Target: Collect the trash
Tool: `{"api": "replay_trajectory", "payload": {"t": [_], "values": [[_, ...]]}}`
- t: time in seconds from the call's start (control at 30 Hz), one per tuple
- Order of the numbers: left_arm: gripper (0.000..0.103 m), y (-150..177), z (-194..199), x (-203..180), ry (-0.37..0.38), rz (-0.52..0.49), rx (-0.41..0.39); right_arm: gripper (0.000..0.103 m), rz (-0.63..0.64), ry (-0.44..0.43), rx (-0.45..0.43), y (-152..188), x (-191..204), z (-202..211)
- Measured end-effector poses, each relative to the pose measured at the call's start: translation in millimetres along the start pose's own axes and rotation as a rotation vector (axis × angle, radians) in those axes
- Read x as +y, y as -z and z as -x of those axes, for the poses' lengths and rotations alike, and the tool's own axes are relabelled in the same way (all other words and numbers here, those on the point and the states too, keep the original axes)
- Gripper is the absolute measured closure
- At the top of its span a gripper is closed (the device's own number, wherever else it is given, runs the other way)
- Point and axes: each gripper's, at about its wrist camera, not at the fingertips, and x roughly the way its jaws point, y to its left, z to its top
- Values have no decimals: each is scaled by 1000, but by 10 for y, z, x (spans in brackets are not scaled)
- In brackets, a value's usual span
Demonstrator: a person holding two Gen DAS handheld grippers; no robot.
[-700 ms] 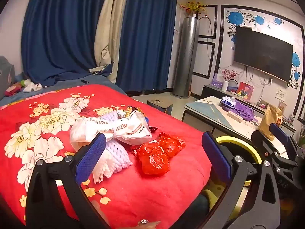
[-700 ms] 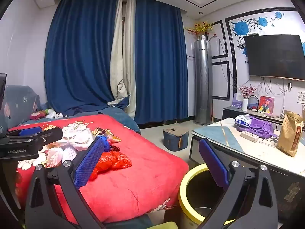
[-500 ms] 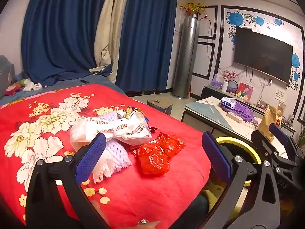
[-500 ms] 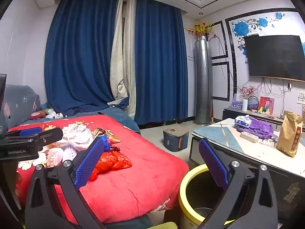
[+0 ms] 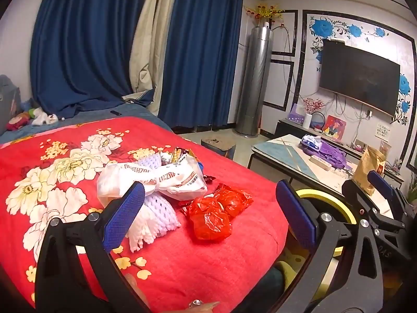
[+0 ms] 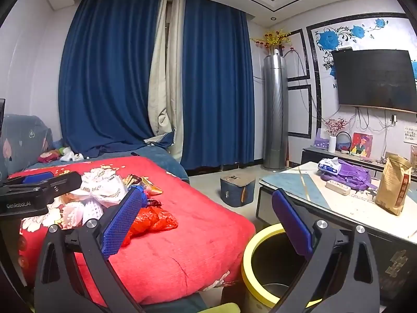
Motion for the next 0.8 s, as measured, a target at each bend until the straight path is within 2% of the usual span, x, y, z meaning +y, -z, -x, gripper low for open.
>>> {"api": "replay_trajectory", "payload": {"t": [0.8], "values": [[11, 19, -9, 22, 0, 4, -5, 6, 2, 6, -2, -13, 47, 60]]}}
